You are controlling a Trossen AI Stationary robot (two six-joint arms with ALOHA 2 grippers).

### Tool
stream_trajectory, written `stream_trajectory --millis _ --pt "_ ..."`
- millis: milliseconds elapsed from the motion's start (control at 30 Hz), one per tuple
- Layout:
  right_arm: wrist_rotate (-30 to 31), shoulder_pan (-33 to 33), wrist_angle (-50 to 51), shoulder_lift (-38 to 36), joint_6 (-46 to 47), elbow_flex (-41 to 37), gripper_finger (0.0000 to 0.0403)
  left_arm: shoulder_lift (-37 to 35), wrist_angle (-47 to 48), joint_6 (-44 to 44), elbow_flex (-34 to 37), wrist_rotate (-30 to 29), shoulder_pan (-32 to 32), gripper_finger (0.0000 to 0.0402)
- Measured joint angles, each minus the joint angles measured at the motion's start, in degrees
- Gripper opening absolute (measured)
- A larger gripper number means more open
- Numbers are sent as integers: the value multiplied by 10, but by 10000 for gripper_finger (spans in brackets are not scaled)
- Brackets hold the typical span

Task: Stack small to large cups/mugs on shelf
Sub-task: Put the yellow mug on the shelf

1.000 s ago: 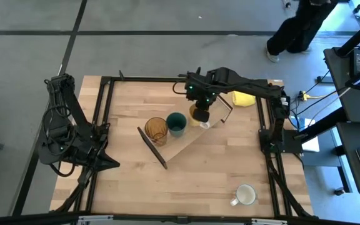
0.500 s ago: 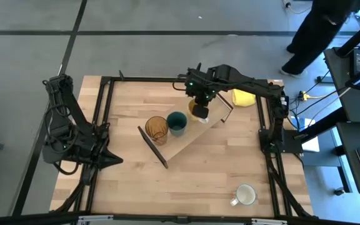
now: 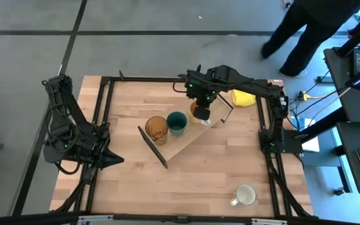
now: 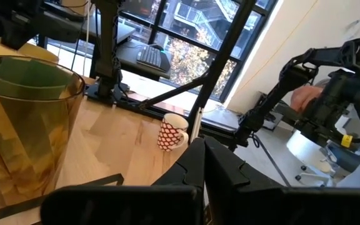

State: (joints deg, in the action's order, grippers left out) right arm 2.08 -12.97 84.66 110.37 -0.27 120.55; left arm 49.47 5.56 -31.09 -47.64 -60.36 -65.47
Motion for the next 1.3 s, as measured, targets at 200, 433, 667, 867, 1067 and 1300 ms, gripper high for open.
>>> stream_trajectory --millis 200,433,667,867,1067,1300 --pt "-7 0 -1 1 1 0 27 0 0 0 0 0 0 0" --pt "-8 0 1 9 2 0 27 0 0 0 0 0 0 0" --pt "-8 -1 -3 8 2 0 28 0 0 2 0 0 0 0" --pt "-7 -1 -13 8 2 0 32 0 0 2 0 0 0 0" --pt "-7 -1 -14 8 2 0 71 0 0 1 0 14 0 0" --pt "-7 -1 -13 8 2 0 113 0 0 1 0 14 0 0"
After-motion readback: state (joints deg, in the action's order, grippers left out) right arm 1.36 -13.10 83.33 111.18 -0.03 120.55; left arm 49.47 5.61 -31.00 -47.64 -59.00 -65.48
